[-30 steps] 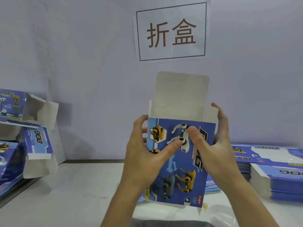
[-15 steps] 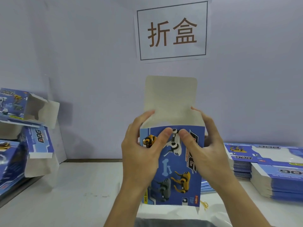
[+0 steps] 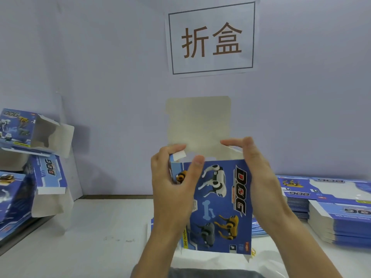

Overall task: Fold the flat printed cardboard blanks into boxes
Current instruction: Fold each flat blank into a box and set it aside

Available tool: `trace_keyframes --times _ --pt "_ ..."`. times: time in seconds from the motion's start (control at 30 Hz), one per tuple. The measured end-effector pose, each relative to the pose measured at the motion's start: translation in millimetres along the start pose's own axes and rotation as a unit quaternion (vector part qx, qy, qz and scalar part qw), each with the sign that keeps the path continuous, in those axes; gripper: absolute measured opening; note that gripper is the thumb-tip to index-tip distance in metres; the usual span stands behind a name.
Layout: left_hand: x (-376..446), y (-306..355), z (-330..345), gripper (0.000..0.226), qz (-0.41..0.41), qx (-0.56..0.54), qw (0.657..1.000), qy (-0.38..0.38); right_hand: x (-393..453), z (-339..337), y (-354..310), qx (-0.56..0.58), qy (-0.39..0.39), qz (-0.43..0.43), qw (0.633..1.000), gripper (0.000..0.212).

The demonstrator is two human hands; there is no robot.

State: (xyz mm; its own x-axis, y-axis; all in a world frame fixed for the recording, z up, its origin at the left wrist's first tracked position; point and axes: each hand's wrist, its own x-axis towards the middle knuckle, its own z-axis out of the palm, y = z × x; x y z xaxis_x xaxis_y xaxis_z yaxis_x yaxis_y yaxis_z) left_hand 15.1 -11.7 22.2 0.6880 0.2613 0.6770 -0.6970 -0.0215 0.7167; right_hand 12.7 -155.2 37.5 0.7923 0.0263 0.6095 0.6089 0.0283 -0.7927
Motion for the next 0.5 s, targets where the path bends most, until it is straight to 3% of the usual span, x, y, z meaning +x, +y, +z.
trace_keyframes --times 0.13,0.27,0.37,0.5 --pt "-0.3 -0.7 -0.1 0.02 -0.023 -0.018 1.0 0.011 0.6 1.0 -0.8 -0.012 0.037 0.032 0.999 0.012" --pt "1.1 -2.2 -1.6 0.031 -0.03 -0.032 0.999 0.018 -1.8 4.2 5.3 0.015 0.059 0.055 0.997 0.031" --pt "2.1 -5.5 -2.8 0.051 -0.041 -0.027 0.999 0.005 -1.0 7.2 3.2 0.016 0.041 0.059 0.997 0.04" --pt "4.0 -4.8 -3.2 0.044 -0.035 -0.007 0.999 -0.006 -0.7 7.7 4.8 0.039 0.041 0.072 0.996 0.036"
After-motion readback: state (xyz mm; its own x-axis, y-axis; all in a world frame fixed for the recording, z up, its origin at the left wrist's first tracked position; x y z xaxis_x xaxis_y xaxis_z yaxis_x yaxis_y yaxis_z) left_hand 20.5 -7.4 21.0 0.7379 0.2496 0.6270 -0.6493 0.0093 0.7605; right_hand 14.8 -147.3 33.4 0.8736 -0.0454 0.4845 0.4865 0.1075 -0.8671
